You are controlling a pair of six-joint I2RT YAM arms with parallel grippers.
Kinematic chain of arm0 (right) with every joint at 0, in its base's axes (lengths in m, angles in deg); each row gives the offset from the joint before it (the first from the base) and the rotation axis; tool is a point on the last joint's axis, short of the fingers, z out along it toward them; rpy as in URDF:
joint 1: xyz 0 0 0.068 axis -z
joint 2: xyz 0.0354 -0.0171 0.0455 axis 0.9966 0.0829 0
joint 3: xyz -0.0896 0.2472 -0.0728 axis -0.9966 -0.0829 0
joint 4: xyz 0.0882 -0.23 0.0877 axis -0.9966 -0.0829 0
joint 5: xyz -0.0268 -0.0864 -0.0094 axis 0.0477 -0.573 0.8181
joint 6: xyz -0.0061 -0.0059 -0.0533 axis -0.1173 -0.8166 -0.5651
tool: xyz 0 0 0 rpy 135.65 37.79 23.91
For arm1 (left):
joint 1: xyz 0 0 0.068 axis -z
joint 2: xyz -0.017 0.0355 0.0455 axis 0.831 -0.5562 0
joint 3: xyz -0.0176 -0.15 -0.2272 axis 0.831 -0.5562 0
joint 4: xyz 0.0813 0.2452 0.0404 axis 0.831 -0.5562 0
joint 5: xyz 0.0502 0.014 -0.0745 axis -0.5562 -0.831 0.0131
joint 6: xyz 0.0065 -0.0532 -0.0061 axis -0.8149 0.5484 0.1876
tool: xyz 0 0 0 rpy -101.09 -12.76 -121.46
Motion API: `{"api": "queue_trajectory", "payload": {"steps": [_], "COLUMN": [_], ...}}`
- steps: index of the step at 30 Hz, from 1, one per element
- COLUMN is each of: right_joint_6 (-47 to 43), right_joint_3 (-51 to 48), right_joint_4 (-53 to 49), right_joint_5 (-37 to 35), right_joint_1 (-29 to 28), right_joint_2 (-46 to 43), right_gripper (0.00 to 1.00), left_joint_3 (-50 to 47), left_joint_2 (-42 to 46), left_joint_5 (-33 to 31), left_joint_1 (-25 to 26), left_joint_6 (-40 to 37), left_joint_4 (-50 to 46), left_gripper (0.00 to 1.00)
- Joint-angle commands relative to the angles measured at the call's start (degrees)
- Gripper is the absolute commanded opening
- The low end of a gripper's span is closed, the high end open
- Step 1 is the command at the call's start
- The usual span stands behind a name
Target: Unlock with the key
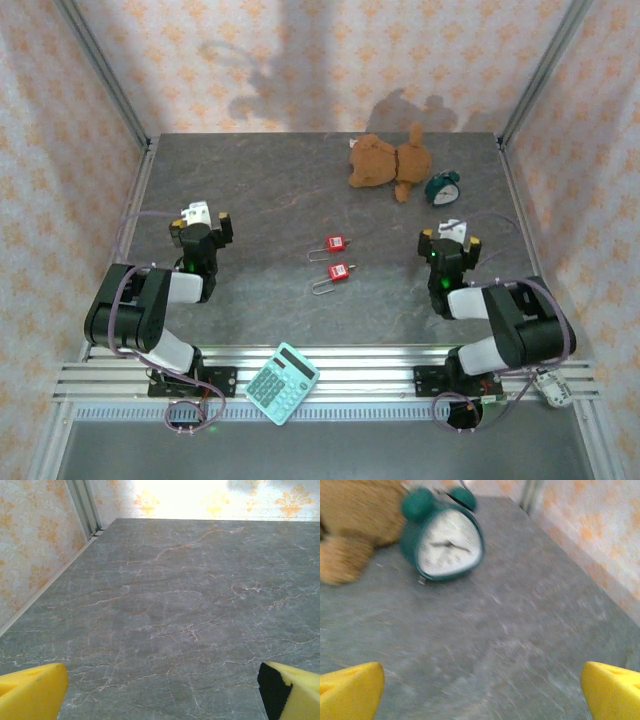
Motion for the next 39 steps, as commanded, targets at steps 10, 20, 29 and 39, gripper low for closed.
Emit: {"api": "queue_trajectory", "payload": {"steps": [10,20,29,39], "right_joint_6": [7.47,7.42,7.39,7.39], "right_joint_3": [10.28,10.29,10.28,10.29], "right_joint_4": [-7.26,-7.4,-7.43,-7.44], "right_joint_5": [11.37,11.4,11.38,11.42], "right_joint_1": [7.08,7.08,7.12,7.08], "right_joint_2": [3.27,3.02,3.07,3.09], "right_gripper": [1.0,0.99,0.99,0.99], "left_joint_3": [0.2,0.19,0.19,0.41], "left_joint_2": [0.11,0.09,0.14,0.12], "left_joint_5": [0.57,0.55,0.55,0.67], "left_joint_1": [-0.53,-0.53,-0.53,-0.53], "left_joint_6": [1.08,1.05,1.11,1.22], "left_joint_4": [-0.79,-0.79,-0.73,-1.05], "left_gripper": [1.0,1.0,1.0,1.0]}}
